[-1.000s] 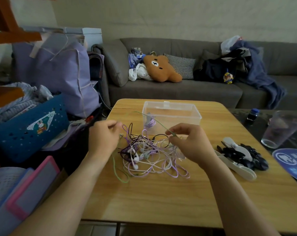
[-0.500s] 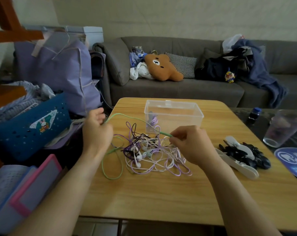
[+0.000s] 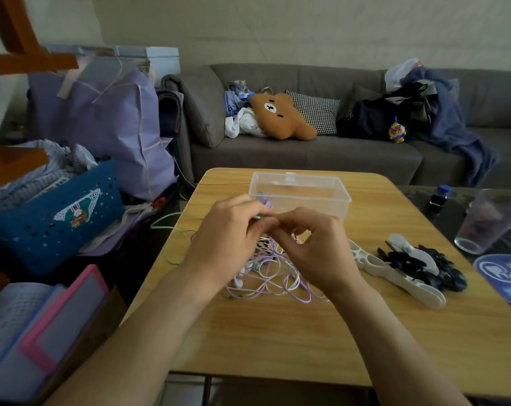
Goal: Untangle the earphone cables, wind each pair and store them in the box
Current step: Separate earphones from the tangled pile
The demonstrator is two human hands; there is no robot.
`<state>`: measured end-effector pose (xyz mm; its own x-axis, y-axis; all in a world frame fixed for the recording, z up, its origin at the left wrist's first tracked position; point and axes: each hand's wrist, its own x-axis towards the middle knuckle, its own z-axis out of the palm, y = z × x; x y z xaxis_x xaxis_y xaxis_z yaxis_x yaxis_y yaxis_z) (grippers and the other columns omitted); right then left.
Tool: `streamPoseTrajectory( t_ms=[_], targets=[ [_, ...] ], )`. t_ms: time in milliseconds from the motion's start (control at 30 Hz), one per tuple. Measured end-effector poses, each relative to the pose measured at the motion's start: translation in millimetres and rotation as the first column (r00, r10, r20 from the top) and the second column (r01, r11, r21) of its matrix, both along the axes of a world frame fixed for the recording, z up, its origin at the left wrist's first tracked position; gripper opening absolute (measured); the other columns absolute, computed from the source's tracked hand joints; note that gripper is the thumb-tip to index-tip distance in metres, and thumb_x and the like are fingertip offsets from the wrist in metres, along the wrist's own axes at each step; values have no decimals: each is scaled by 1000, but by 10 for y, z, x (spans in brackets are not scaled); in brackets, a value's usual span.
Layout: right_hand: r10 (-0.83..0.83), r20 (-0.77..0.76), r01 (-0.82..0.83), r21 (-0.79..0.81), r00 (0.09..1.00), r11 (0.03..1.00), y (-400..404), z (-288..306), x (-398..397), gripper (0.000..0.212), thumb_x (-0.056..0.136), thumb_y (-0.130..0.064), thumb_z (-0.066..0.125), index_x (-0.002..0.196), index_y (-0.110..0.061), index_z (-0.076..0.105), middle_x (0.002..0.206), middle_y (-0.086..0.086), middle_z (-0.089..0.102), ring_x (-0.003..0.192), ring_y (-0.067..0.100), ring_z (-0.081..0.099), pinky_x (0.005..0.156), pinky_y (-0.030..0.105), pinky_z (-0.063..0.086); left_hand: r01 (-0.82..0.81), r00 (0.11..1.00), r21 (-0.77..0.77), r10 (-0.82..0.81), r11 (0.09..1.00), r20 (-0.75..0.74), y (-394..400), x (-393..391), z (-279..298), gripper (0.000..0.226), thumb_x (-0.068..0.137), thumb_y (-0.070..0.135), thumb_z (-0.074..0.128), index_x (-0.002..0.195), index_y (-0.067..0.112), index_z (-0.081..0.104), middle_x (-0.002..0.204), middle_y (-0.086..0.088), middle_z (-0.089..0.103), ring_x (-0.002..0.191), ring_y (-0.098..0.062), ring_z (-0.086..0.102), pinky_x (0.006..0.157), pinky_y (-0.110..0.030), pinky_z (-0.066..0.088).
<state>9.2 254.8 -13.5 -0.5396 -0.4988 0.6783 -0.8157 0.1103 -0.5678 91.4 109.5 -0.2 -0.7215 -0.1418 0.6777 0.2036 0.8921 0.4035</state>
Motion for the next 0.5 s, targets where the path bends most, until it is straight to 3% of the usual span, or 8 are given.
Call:
streamPoseTrajectory(
  t_ms=[167, 300, 400, 500],
  targets=[
    [-34, 159, 0, 210, 987, 978, -1, -75, -40, 14, 86, -16, 75, 99, -22, 78, 83, -12, 73, 83, -3, 62, 71, 4, 42, -84, 981, 42, 90, 996, -174, -83, 31, 33, 15, 93, 22, 66, 87, 9, 71, 79, 1, 62, 71, -11, 57, 63, -24, 45],
    [-139, 114, 98, 309, 984, 946, 7, -83, -105, 11, 91, -20, 70, 99, -25, 77, 92, -14, 69, 81, -2, 57, 69, 4, 38, -123, 924, 320, 226, 939, -308, -132, 105, 40, 17, 100, 25, 54, 90, 15, 64, 73, 11, 57, 63, 5, 53, 60, -8, 36],
    [-179, 163, 83, 470, 970, 879, 22, -96, -138, 11, 92, -24, 67, 99, -25, 76, 89, -15, 67, 86, 4, 61, 69, 12, 40, -151, 868, 510, 360, 847, -342, -212, 113, 54, 19, 103, 26, 49, 90, 17, 60, 66, 11, 55, 55, 1, 49, 57, -12, 37],
    [-192, 198, 68, 505, 961, 860, 3, -102, -131, 11, 91, -24, 68, 98, -26, 76, 85, -15, 69, 86, 6, 64, 72, 19, 43, -114, 859, 630, 395, 768, -326, -268, 111, 66, 24, 105, 27, 45, 86, 17, 58, 55, 4, 51, 48, -5, 45, 51, -20, 38]
  ],
)
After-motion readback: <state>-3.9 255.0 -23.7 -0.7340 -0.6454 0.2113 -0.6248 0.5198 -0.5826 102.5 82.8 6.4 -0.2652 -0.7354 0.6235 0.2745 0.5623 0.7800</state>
